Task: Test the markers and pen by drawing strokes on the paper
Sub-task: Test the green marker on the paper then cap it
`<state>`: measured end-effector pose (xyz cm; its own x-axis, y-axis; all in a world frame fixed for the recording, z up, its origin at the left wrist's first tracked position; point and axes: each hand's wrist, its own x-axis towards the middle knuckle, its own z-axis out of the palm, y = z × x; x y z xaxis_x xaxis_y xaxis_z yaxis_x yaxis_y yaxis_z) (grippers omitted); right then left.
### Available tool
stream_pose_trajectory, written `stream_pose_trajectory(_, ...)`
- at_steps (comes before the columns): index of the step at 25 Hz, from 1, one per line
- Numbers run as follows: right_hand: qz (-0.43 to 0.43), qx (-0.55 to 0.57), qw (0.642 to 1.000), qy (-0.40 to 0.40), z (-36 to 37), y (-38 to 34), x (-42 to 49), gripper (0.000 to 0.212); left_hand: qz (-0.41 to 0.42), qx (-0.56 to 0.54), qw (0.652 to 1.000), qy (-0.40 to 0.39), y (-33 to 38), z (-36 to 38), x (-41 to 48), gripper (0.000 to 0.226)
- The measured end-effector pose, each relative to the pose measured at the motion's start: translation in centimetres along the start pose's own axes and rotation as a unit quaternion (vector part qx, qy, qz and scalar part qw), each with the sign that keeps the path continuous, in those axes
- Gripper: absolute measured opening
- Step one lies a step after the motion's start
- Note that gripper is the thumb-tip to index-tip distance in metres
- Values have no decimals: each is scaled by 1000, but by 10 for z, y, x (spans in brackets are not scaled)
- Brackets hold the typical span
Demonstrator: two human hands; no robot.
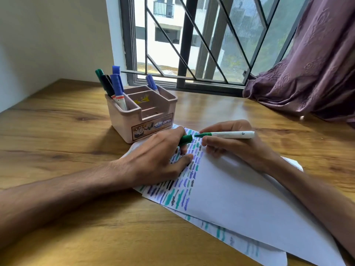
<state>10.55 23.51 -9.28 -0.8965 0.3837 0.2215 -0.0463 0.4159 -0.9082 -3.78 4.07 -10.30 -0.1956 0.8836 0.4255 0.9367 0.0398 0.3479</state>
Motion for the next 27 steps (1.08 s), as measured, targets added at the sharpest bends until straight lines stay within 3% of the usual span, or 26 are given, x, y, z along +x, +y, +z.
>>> stream_pose_trajectory(5,10,-26,999,38,0,8,-1,6,7,22,1000,-14,-2,-1,-6,27)
stream_pose_trajectory(11,-37,-49,997,42,4,9,-4,15,5,3,1000,-23,-8,-1,-10,28)
stream_pose_trajectory(27,-50,-91,994,45,6,6,-6,7,-2,-7,1000,-27,-6,0,-9,24)
